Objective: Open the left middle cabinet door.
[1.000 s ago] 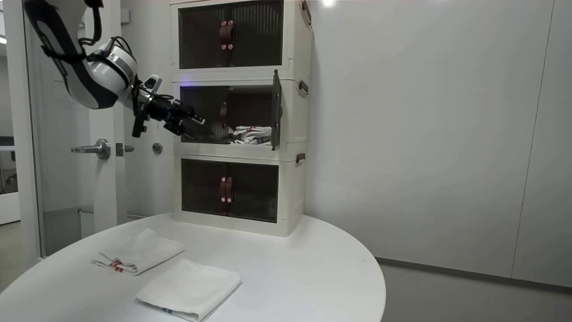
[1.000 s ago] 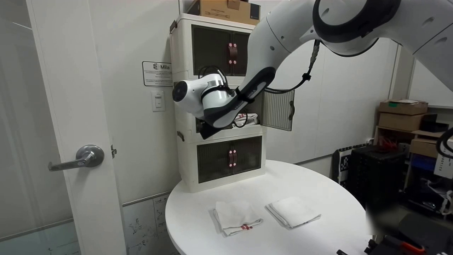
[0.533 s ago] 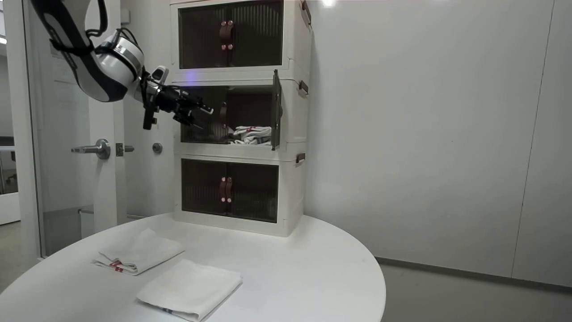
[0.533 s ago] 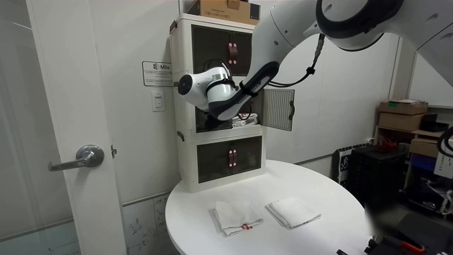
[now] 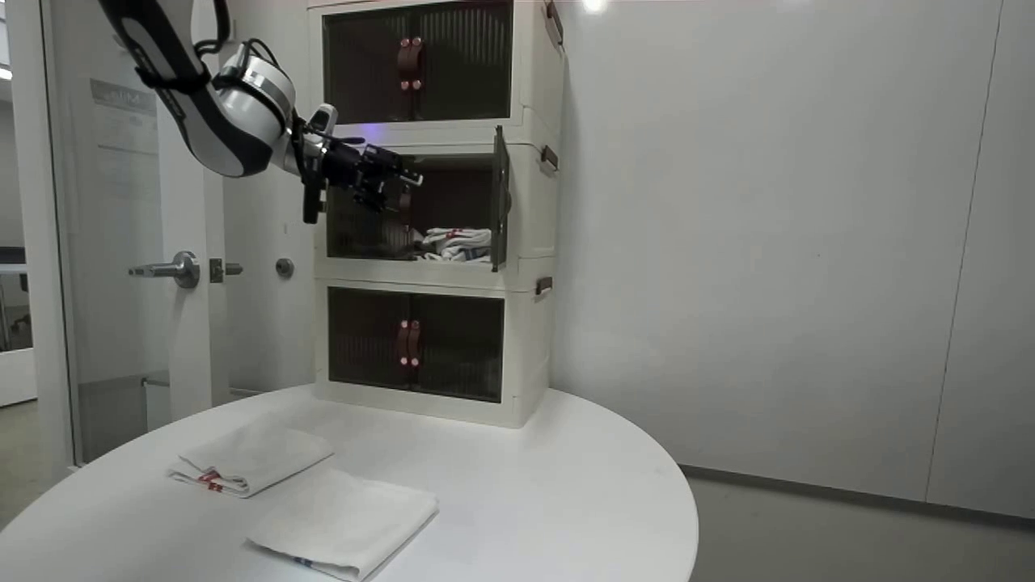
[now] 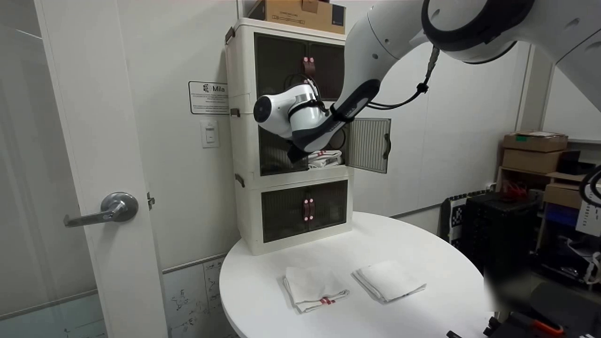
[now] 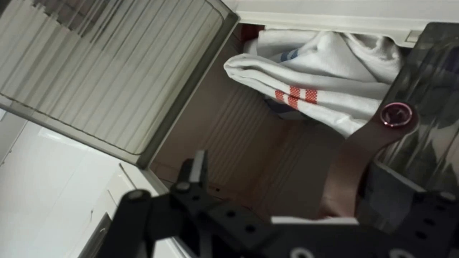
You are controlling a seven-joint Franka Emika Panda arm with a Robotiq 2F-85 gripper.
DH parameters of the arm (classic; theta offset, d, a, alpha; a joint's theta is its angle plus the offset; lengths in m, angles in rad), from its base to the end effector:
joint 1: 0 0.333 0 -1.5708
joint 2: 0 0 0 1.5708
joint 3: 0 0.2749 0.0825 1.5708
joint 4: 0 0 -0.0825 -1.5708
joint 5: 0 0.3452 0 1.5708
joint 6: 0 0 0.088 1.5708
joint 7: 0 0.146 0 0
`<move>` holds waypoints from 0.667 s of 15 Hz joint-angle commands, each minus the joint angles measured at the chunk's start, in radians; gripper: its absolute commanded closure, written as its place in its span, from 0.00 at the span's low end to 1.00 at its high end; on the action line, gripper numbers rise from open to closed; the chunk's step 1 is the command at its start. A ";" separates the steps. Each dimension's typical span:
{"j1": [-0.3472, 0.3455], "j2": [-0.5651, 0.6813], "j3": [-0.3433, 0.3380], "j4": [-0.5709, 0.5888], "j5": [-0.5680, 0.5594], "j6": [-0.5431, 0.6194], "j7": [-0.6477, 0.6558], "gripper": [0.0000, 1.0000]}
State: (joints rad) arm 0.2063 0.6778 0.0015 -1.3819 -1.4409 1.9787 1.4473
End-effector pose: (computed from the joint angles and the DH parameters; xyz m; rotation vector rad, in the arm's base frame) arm 0.7019 0.0473 0.3295 1.9450 -0.5093 1.0428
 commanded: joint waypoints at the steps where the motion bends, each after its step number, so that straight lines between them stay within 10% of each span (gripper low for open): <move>1: -0.012 0.015 -0.010 0.021 -0.022 -0.014 0.030 0.00; 10: 0.008 -0.075 0.031 -0.117 0.060 -0.062 0.055 0.00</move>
State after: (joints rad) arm 0.2079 0.6670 0.0151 -1.3988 -1.4157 1.9557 1.4615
